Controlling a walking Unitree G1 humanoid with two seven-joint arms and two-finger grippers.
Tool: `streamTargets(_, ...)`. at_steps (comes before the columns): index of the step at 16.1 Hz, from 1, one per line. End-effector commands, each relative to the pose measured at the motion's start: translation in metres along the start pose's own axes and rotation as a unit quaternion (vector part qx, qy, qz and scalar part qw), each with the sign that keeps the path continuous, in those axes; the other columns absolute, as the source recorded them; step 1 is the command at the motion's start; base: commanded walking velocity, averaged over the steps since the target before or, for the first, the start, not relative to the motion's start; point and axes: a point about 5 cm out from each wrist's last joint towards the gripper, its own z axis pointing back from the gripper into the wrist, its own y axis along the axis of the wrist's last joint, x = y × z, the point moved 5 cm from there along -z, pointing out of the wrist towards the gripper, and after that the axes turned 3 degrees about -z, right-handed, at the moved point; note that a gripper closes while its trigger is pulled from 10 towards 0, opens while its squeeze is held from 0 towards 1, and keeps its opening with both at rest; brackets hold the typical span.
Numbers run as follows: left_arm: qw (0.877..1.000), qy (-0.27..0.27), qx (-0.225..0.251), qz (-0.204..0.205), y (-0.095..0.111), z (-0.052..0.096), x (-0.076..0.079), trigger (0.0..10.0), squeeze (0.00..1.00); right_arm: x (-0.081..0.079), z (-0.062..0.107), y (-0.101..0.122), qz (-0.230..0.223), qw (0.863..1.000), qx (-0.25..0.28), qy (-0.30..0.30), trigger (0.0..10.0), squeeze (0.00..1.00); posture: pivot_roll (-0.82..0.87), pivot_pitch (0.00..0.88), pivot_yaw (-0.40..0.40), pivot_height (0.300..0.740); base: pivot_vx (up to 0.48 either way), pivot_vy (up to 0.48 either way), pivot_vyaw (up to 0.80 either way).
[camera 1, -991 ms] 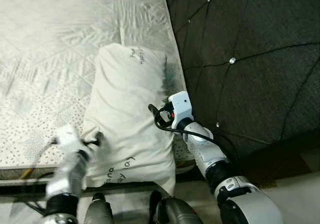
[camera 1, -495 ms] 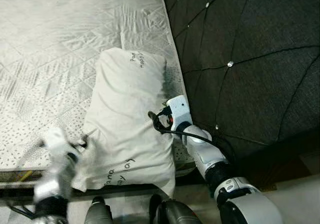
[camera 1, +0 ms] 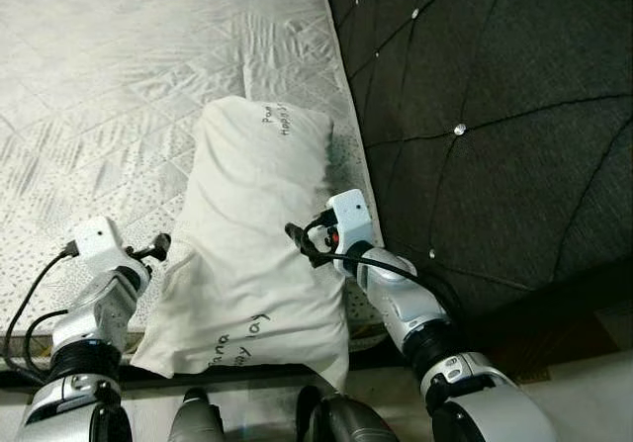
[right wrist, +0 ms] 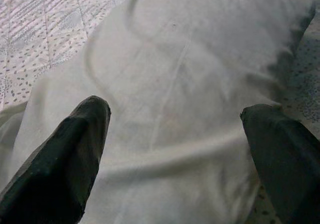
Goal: Clean up the room
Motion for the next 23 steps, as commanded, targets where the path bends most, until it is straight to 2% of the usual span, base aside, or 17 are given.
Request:
streamTargets(1, 1.000, -0.003, -0.003, -0.006, -0.003, -0.001, 0.003, 10.0, 0.00, 0.007, 0.004, 0.004, -0.012, 1.000, 0.012, -0.007, 10.0, 0.00, -0.07, 0.155, -0.121, 0.740, 0.000, 0.000, 0.00)
streamTargets(2, 1.000, -0.016, 0.008, -0.006, 0.000, -0.001, 0.011, 10.0, 0.00, 0.007, 0.006, 0.010, -0.013, 0.999, 0.029, -0.003, 10.0, 0.00, -0.07, 0.151, -0.120, 0.740, 0.000, 0.000, 0.00)
streamTargets(3, 0.998, -0.029, 0.046, -0.017, 0.007, 0.002, 0.020, 10.0, 0.00, 0.011, 0.010, 0.023, -0.012, 0.998, 0.062, -0.005, 10.0, 0.00, -0.07, 0.136, -0.116, 0.740, 0.000, 0.000, 0.00)
streamTargets(4, 0.998, -0.033, 0.050, -0.022, 0.005, 0.004, 0.023, 10.0, 0.00, 0.013, 0.012, 0.027, -0.011, 0.997, 0.073, -0.008, 10.0, 0.00, -0.07, 0.127, -0.113, 0.740, 0.000, 0.000, 0.00)
streamTargets(6, 0.995, -0.049, 0.083, -0.041, -0.002, 0.020, 0.033, 10.0, 0.00, 0.023, 0.023, 0.042, -0.007, 0.993, 0.117, -0.022, 10.0, 0.00, -0.07, 0.105, -0.105, 0.740, 0.000, 0.000, 0.00)
streamTargets(7, 0.993, -0.051, 0.091, -0.046, -0.003, 0.023, 0.034, 10.0, 0.00, 0.025, 0.025, 0.043, -0.007, 0.992, 0.122, -0.027, 10.0, 0.00, -0.07, 0.099, -0.104, 0.740, 0.000, 0.000, 0.00)
streamTargets(9, 0.985, -0.072, 0.130, -0.087, -0.006, 0.041, 0.043, 10.0, 0.00, 0.033, 0.034, 0.047, -0.002, 0.990, 0.133, -0.042, 10.0, 0.00, -0.06, 0.066, -0.095, 0.740, 0.000, 0.000, 0.00)
streamTargets(10, 0.985, -0.072, 0.130, -0.087, -0.006, 0.041, 0.043, 10.0, 0.00, 0.033, 0.034, 0.047, -0.002, 0.990, 0.133, -0.042, 10.0, 0.00, -0.06, 0.066, -0.095, 0.740, 0.000, 0.000, 0.00)
streamTargets(11, 0.979, -0.073, 0.164, -0.101, -0.004, 0.061, 0.045, 10.0, 0.00, 0.042, 0.044, 0.046, 0.006, 0.989, 0.137, -0.060, 10.0, 0.00, -0.06, 0.037, -0.093, 0.740, 0.000, 0.000, 0.00)
streamTargets(12, 0.974, -0.074, 0.183, -0.108, -0.002, 0.074, 0.047, 10.0, 0.00, 0.047, 0.053, 0.044, 0.004, 0.988, 0.139, -0.073, 10.0, 0.00, -0.05, 0.018, -0.089, 0.740, 0.000, 0.000, 0.00)
streamTargets(13, 0.971, -0.082, 0.191, -0.115, -0.003, 0.080, 0.050, 10.0, 0.00, 0.049, 0.057, 0.041, 0.003, 0.987, 0.139, -0.081, 10.0, 0.00, -0.05, 0.003, -0.086, 0.740, 0.000, 0.000, 0.00)
streamTargets(14, 0.969, -0.089, 0.192, -0.124, -0.005, 0.084, 0.053, 10.0, 0.00, 0.050, 0.060, 0.038, -0.001, 0.987, 0.136, -0.085, 10.0, 0.00, -0.05, 0.000, -0.084, 0.740, 0.000, 0.000, 0.00)
streamTargets(16, 0.976, -0.079, 0.179, -0.096, -0.014, 0.090, 0.054, 10.0, 0.00, 0.051, 0.067, 0.037, 0.000, 0.986, 0.138, -0.095, 10.0, 0.00, -0.04, 0.000, -0.085, 0.740, 0.000, 0.000, 0.00)
streamTargets(18, 0.978, -0.079, 0.168, -0.094, -0.024, 0.095, 0.056, 10.0, 0.00, 0.052, 0.069, 0.038, 0.000, 0.985, 0.138, -0.101, 10.0, 0.00, -0.04, 0.000, -0.092, 0.740, 0.000, 0.000, 0.00)
streamTargets(21, 0.985, -0.072, 0.133, -0.078, -0.042, 0.095, 0.053, 10.0, 0.00, 0.052, 0.069, 0.036, 0.008, 0.987, 0.129, -0.100, 10.0, 0.00, -0.04, 0.000, -0.094, 0.740, 0.000, 0.000, 0.00)
streamTargets(23, 0.986, -0.073, 0.128, -0.072, -0.043, 0.093, 0.055, 10.0, 0.00, 0.053, 0.066, 0.037, 0.013, 0.987, 0.122, -0.102, 10.0, 0.00, -0.04, 0.000, -0.093, 0.740, 0.000, 0.000, 0.00)
